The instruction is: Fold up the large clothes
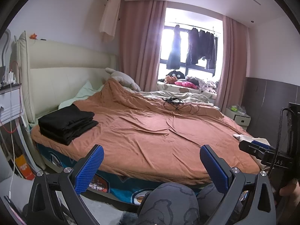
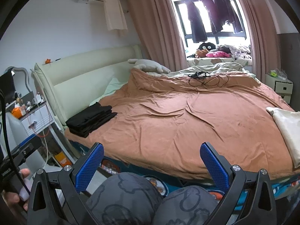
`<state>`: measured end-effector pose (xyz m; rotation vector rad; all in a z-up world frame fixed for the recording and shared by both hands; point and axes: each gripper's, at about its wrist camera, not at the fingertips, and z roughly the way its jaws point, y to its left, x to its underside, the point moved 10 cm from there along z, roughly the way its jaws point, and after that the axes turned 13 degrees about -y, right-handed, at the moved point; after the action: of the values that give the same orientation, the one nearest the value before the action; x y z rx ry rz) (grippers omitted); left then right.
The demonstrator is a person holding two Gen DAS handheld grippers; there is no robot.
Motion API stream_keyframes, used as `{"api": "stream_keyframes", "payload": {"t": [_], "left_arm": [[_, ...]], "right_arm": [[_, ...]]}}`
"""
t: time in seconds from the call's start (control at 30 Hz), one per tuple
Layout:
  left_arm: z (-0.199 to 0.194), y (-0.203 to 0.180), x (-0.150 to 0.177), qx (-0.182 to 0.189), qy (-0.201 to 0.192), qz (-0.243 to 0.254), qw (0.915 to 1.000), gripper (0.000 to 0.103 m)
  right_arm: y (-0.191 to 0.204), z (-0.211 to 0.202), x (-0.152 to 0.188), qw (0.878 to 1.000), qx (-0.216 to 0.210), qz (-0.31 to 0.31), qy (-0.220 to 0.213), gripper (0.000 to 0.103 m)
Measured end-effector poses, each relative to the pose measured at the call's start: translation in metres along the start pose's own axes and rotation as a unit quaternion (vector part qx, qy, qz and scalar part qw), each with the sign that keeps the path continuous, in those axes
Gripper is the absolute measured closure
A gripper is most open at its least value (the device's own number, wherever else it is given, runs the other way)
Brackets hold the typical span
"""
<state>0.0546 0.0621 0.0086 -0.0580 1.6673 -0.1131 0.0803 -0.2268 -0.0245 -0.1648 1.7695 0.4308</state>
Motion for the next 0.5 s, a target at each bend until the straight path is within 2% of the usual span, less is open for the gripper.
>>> {"api": "stream_keyframes", "payload": {"t": [0.5], "left_arm": [[-0.0024,0.0063,0.0037,-0.012,0.005,-0.010,0.9999,0.000]], "right_arm": [[-0.0079,0.0057,0.0095,1.000,0.004,0.008,0.013,0.000]]}}
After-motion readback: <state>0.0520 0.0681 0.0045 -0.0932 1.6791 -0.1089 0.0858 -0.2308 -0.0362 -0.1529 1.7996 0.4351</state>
